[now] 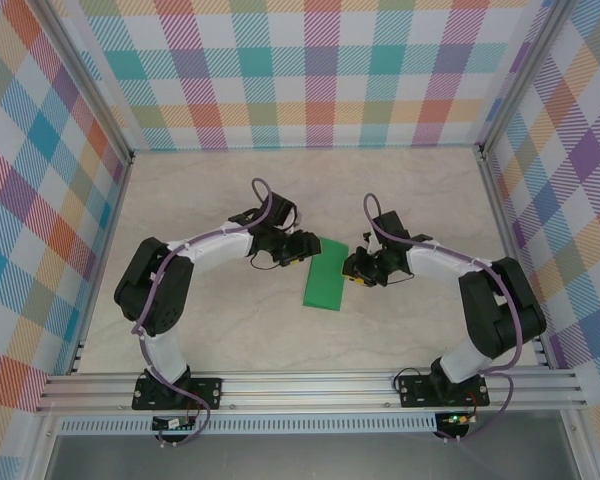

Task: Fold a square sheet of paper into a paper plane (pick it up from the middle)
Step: First fold in half a square sheet of paper at the center of the table, then fold the triangle a second time at the center of the table.

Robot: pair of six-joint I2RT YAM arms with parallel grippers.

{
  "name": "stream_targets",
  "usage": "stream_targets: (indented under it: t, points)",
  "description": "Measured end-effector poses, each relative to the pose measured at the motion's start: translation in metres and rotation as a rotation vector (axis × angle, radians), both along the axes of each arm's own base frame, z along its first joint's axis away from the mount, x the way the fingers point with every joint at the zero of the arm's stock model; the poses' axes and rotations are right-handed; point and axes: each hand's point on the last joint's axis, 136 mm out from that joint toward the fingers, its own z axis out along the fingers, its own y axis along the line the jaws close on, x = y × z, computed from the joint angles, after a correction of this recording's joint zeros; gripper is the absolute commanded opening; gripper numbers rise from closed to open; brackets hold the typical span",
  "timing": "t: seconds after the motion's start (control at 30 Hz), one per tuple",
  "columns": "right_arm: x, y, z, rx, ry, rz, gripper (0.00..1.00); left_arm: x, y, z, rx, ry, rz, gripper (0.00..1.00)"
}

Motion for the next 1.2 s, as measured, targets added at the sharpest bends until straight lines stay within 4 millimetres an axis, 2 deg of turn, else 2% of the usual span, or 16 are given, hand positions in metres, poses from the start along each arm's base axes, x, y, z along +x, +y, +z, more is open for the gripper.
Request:
stream_targets:
  t: [0.33,0.53,0.6,0.77,0.93,1.0,1.07,1.2]
  points:
    - [0.001,-0.003,-0.003,-0.023,0.011,-0.008,0.3,-0.006,-0.017,-0.028,-0.088,0.103,-0.03,0.6]
    - [-0.002,-0.005,0.01,-0.015,-0.023,-0.011,0.3,-0.006,-0.021,-0.041,-0.092,0.145,-0.033,0.6]
    - [-0.002,-0.005,0.015,-0.009,-0.036,-0.012,0.3,-0.005,-0.023,-0.041,-0.098,0.15,-0.036,0.56]
    - [-0.007,-0.007,0.021,-0.005,-0.048,-0.012,0.3,0.002,-0.034,-0.034,-0.145,0.145,-0.056,0.35]
    - [-0.016,-0.012,0.021,-0.008,-0.043,-0.013,0.3,0.005,-0.04,-0.027,-0.173,0.134,-0.072,0.22]
    - [-0.021,-0.014,0.02,-0.009,-0.041,-0.013,0.31,0.005,-0.041,-0.027,-0.176,0.132,-0.075,0.19]
    - [-0.027,-0.016,0.021,-0.005,-0.037,-0.015,0.41,0.005,-0.041,-0.026,-0.176,0.129,-0.076,0.17]
    - [-0.036,-0.016,0.031,0.009,-0.06,0.008,0.5,0.004,-0.039,-0.024,-0.179,0.124,-0.077,0.18]
